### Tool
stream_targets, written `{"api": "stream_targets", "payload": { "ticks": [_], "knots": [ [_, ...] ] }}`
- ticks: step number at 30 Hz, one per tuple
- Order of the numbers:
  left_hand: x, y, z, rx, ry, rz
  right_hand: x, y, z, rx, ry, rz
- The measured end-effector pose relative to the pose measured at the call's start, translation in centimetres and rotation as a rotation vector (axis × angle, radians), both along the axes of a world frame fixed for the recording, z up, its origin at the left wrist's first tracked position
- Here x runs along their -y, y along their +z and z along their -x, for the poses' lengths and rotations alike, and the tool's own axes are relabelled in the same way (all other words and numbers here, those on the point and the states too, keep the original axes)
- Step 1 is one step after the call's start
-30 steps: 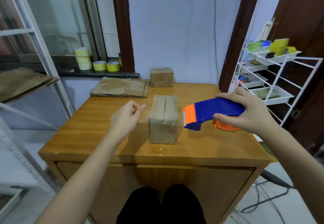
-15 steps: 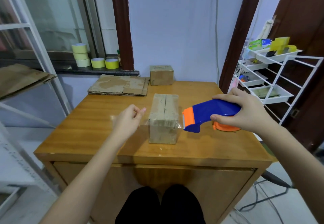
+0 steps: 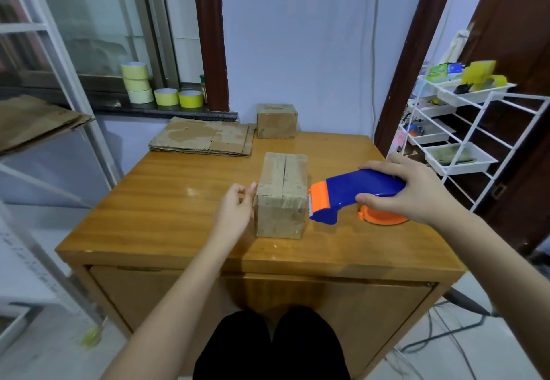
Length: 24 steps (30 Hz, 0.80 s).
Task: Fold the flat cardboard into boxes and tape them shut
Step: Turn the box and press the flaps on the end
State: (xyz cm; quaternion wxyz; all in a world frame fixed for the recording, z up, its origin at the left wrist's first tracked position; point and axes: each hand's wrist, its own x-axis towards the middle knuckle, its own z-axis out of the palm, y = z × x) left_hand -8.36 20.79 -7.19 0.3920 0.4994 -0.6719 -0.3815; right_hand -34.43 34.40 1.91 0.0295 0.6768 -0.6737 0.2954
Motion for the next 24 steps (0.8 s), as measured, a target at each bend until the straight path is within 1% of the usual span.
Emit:
{"api": "stream_targets", "payload": {
  "ticks": [1,3,5,8,10,13,15,16,18,19,20,22,24],
  "knots": [
    [-0.1,-0.1,0.1,0.034,0.024,0.034,0.0,0.0,-0.1,0.003,0.002,0.000],
    [-0.5,0.0,0.1,0.181,0.069,0.120,-0.1,0.1,-0.1,0.006,0.004,0.003],
    [-0.8,0.2,-0.1,0.321,0.083,0.164,-0.2,0.1,-0.3,0.007,-0.001,0.010],
    [-0.8,0.7,0.0,0.448,0.074,0.126,-0.2,0.2,-0.5,-0.006,-0.015,0.020],
    [-0.6,0.7,0.1,0.479,0.053,0.037,-0.2,0.3,-0.7,-0.012,-0.025,0.018],
    [-0.9,-0.5,-0.2,0.362,-0.009,-0.172,-0.3,0.3,-0.7,-0.018,-0.038,0.006],
    [-1.5,-1.4,-0.4,0.344,0.017,-0.188,-0.4,0.3,-0.7,-0.022,-0.050,0.012],
    [-1.7,-1.5,-0.5,0.287,0.063,-0.190,-0.4,0.3,-0.8,-0.022,-0.058,0.020],
    [-2.6,-0.9,-0.6,-0.021,0.092,-0.178,-0.3,0.2,-0.9,-0.021,-0.073,0.023],
    [-3.0,-0.3,-0.8,-0.167,0.058,-0.153,-0.3,0.2,-1.0,-0.017,-0.074,0.019],
    [-3.5,0.3,-0.8,-0.261,-0.005,-0.129,-0.3,0.2,-1.0,-0.017,-0.073,0.015],
    [-4.7,0.9,-0.4,-0.304,-0.153,-0.097,-0.3,0.2,-0.9,-0.030,-0.071,0.007],
    [-5.5,0.6,0.3,-0.279,-0.217,-0.090,-0.2,0.2,-0.8,-0.024,-0.073,0.000]
  ]
}}
